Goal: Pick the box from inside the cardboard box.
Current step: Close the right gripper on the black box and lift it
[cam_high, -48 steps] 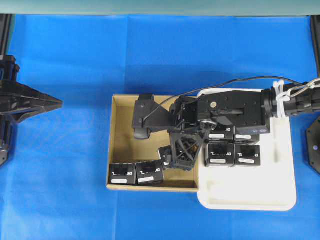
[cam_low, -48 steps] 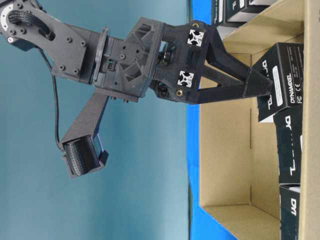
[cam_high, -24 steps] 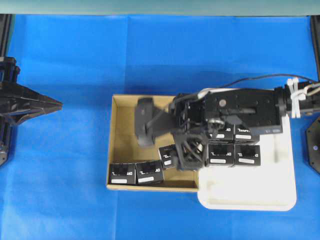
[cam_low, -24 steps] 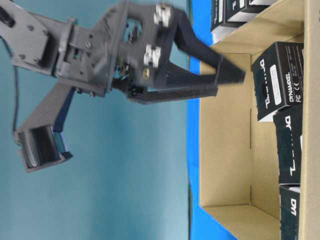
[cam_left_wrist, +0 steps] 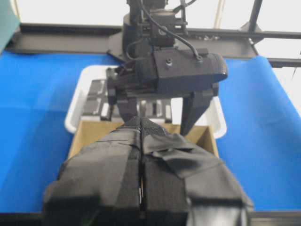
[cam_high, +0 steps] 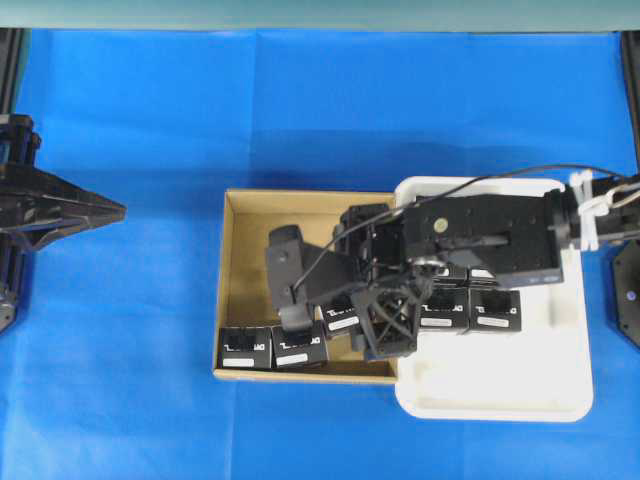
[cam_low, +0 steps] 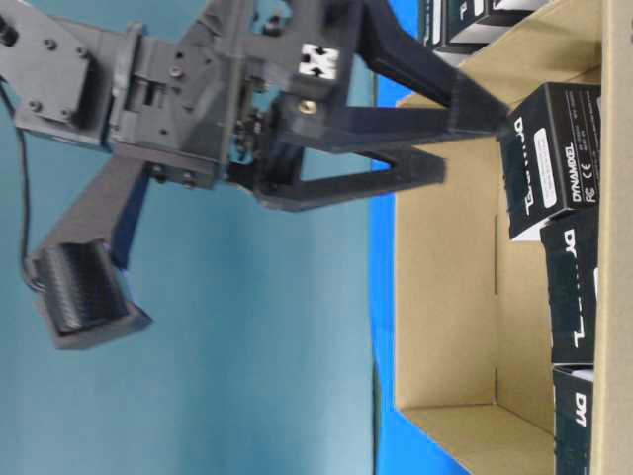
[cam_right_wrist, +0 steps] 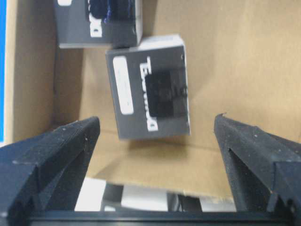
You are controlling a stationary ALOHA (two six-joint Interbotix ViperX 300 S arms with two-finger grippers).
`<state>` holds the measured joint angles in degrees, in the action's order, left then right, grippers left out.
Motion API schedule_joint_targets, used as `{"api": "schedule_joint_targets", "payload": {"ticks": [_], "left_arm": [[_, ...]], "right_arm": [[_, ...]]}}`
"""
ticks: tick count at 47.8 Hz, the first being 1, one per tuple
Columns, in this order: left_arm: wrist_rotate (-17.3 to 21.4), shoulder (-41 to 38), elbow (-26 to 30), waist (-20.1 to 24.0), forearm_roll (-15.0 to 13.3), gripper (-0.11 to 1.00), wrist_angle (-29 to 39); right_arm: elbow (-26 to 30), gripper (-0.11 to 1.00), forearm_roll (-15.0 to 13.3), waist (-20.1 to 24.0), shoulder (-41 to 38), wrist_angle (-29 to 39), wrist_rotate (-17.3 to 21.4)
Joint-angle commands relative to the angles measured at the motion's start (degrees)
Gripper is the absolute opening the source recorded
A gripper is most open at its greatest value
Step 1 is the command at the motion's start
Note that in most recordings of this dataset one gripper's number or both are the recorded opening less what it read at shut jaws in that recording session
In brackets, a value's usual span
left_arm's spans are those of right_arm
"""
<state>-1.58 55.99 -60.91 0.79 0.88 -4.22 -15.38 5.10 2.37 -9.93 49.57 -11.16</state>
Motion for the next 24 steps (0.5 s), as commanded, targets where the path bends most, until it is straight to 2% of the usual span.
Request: {"api": "schedule_joint_targets", "payload": {"ticks": [1, 14, 24], "left_arm": [[-0.2, -0.4, 1.2, -0.1, 0.1, -0.07, -0.3], [-1.0, -0.5, 1.0, 0.2, 0.1, -0.07, -0.3], [-1.0, -0.5, 0.9, 0.2, 0.0, -0.07, -0.3]], "right_arm": [[-0.3, 1.0, -0.1, 0.5, -1.5, -1.2, -0.2], [-1.0, 1.0, -0.1, 0.9, -5.4, -5.1, -3.3], [-1.1, 1.0, 0.0, 0.9, -8.3, -6.0, -2.7]]}}
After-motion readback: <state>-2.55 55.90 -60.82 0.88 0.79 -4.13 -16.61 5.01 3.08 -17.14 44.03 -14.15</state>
